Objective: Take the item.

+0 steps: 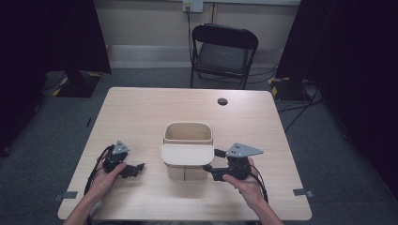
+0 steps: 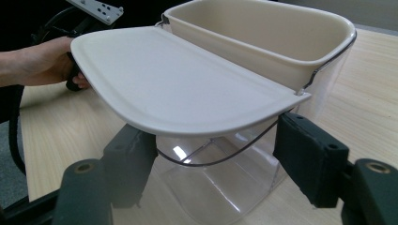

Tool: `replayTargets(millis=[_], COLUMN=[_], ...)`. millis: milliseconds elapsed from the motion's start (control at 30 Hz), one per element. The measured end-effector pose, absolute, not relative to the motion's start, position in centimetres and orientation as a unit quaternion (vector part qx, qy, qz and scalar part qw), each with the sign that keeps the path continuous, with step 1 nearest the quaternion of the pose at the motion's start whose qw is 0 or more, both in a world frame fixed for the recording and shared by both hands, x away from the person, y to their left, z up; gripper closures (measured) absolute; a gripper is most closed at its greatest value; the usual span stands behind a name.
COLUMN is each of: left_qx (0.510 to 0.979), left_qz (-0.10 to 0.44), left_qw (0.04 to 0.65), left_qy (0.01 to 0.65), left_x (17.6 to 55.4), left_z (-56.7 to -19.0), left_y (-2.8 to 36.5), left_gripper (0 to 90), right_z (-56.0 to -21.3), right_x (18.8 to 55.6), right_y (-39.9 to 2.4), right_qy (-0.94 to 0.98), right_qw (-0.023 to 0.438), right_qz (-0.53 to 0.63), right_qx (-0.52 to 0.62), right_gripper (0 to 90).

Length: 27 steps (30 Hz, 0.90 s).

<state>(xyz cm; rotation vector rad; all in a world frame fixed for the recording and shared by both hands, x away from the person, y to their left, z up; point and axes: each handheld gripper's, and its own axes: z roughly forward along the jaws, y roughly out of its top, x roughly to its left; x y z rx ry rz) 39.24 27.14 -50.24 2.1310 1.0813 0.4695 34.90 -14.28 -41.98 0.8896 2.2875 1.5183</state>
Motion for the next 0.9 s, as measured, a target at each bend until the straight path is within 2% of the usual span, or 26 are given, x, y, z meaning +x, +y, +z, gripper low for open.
replayTargets(millis=[300, 900], left_qx=[0.821, 0.821], left_qz=[0.181, 0.181], left_qw=[0.346, 0.346], left_qy=[0.417, 0.417], left_x=[39.24, 39.24], left_z=[-50.24, -50.24], left_y=[27.13, 27.13], left_gripper=[3.7, 3.6], right_z=[-41.68, -41.30], right_x=[34.84, 35.41], right_y=[-14.35, -14.25], right_qy=[0.784, 0.782], right_qw=[0.141, 0.134], right_qz=[0.520, 0.529], right_qx=[0.307, 0.303], right_gripper=[27.3, 25.7])
